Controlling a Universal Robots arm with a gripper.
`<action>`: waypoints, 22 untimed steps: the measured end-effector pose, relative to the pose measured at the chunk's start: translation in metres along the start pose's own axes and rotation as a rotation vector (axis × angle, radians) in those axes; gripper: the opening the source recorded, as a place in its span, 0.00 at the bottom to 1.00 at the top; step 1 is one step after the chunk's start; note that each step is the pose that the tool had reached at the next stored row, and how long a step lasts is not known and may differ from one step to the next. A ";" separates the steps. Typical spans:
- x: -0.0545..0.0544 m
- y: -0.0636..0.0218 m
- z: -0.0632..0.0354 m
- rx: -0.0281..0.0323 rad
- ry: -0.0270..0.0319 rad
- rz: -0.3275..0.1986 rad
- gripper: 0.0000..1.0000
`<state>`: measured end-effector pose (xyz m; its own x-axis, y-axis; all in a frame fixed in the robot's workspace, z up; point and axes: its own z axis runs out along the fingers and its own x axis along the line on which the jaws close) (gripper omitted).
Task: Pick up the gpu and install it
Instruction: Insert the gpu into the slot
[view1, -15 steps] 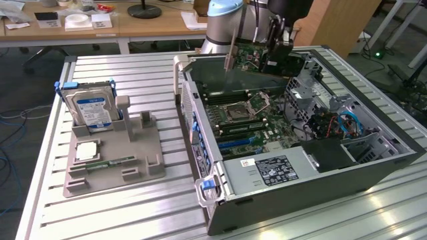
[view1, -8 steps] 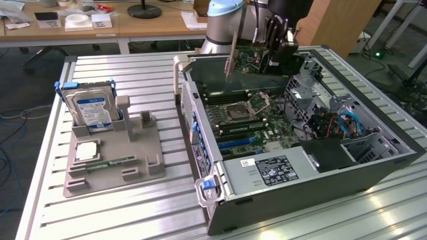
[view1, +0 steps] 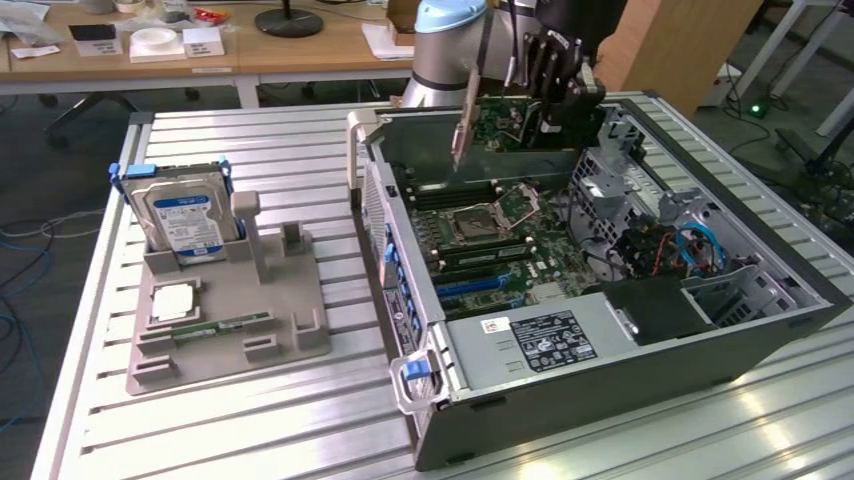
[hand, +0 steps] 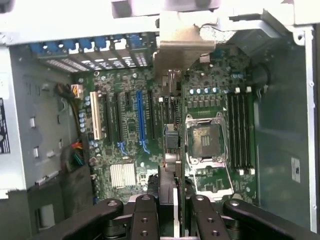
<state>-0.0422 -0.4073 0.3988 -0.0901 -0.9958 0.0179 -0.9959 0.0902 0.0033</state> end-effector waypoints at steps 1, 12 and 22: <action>0.000 0.0000 0.0000 0.0000 0.0001 0.000 0.28; 0.000 0.0045 0.0001 0.0124 -0.0049 0.000 0.28; 0.000 0.0045 0.0013 0.0099 -0.0320 -0.003 0.28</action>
<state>-0.0468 -0.4074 0.3976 -0.0872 -0.9961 -0.0141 -0.9962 0.0873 -0.0066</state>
